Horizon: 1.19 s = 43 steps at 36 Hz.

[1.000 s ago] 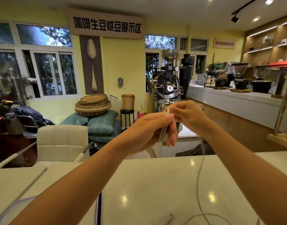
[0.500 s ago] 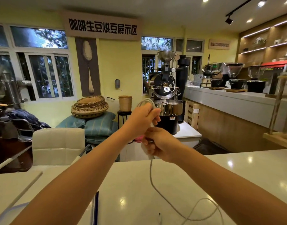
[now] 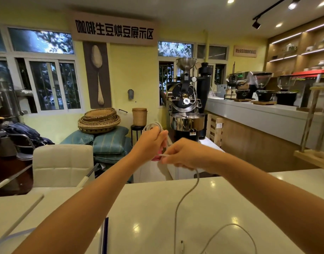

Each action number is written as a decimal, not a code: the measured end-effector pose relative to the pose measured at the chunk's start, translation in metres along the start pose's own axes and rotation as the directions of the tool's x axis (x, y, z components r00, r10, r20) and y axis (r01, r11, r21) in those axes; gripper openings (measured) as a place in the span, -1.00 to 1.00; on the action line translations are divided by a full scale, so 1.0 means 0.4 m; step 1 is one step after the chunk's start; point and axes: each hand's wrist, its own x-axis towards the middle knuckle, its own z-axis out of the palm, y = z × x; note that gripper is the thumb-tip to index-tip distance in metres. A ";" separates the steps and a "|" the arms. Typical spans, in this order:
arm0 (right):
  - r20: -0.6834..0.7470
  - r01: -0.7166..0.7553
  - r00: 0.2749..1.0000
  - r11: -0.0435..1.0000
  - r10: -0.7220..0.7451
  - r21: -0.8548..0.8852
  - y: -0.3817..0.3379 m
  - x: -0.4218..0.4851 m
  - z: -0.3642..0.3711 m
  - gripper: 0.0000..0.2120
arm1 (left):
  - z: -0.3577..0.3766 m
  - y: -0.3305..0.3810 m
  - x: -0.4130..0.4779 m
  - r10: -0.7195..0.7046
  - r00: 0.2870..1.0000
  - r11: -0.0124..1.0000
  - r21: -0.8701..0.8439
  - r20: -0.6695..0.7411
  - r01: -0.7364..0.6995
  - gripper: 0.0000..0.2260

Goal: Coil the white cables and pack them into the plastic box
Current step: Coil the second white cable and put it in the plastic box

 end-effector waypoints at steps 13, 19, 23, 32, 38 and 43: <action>-0.248 0.169 0.952 0.984 -0.179 -0.062 0.013 0.030 -0.148 -0.88 | -0.014 0.045 -0.098 0.000 0.879 0.862 -0.445 0.477 0.242 -0.65; -0.284 0.302 0.940 0.853 -0.191 0.425 0.077 0.059 -0.120 -0.83 | -0.034 0.085 -0.093 0.129 0.830 0.621 -0.697 0.542 0.358 -0.66; -0.271 0.281 0.955 0.640 -0.116 0.715 0.101 0.090 -0.044 -0.72 | -0.032 0.130 -0.081 0.189 0.861 0.519 -0.792 0.473 0.321 -0.73; -0.100 0.059 0.995 0.743 0.012 0.666 0.060 0.080 0.096 -0.77 | -0.027 0.113 -0.029 0.001 0.975 0.769 -0.624 0.221 0.140 -0.73; -0.140 0.076 0.990 0.940 -0.031 0.332 0.020 0.043 0.082 -0.73 | -0.017 0.079 -0.015 0.044 0.996 0.965 -0.261 0.079 -0.022 -0.72; -0.132 0.117 0.984 0.993 -0.120 -0.032 0.012 0.022 0.035 -0.74 | -0.028 0.049 -0.020 0.048 0.995 0.999 0.008 0.084 -0.049 -0.71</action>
